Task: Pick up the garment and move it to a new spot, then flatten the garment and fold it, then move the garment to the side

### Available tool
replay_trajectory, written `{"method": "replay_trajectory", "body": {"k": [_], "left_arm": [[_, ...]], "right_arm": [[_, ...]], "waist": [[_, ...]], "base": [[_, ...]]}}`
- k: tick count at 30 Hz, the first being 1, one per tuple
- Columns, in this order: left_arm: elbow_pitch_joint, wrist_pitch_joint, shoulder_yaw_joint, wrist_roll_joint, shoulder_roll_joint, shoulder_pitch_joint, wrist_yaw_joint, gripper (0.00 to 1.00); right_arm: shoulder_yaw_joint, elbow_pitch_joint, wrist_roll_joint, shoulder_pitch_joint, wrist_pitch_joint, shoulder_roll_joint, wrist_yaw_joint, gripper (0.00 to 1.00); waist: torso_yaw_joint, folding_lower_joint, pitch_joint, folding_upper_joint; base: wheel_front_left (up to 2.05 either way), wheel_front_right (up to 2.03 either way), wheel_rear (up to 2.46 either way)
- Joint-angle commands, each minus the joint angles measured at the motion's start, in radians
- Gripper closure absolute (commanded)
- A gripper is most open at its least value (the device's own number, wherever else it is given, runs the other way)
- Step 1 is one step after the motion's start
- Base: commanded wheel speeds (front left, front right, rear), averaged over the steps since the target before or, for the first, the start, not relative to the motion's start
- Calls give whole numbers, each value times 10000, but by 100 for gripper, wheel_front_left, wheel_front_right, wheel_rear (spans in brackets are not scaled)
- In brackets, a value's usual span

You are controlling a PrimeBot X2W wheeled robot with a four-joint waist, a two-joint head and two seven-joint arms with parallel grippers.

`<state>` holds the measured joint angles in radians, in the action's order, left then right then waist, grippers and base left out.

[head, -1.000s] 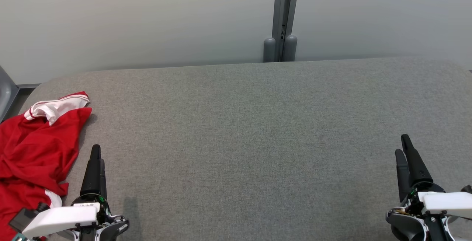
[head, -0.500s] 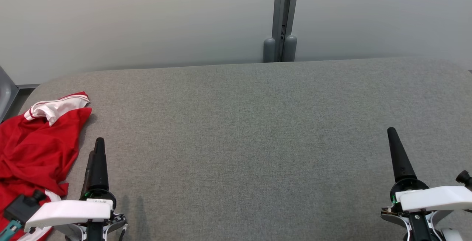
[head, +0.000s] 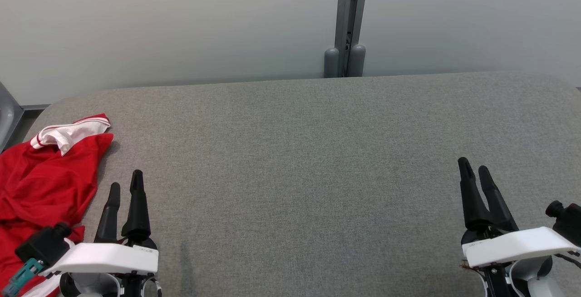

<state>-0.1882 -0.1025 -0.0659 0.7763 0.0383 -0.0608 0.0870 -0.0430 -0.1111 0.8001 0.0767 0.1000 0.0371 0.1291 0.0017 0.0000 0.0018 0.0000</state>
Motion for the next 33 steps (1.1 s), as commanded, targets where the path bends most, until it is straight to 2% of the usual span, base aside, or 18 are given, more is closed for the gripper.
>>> {"method": "replay_trajectory", "body": {"k": [1,17,33], "left_arm": [[157,-85,32,-388,79,-135,-58,0],[-74,-557,175,-2642,99,-153,-479,0],[-25,-920,259,-3912,115,-186,-487,0]], "right_arm": [[-37,175,-356,210,115,100,14,0],[-248,-51,-2895,245,594,116,16,0],[-350,-37,-4335,288,950,134,19,0]], "waist": [[2,0,2,0],[-3,0,-26,0],[-42,0,-55,0]], "base": [[0,0,0],[0,0,0],[0,0,0]]}}
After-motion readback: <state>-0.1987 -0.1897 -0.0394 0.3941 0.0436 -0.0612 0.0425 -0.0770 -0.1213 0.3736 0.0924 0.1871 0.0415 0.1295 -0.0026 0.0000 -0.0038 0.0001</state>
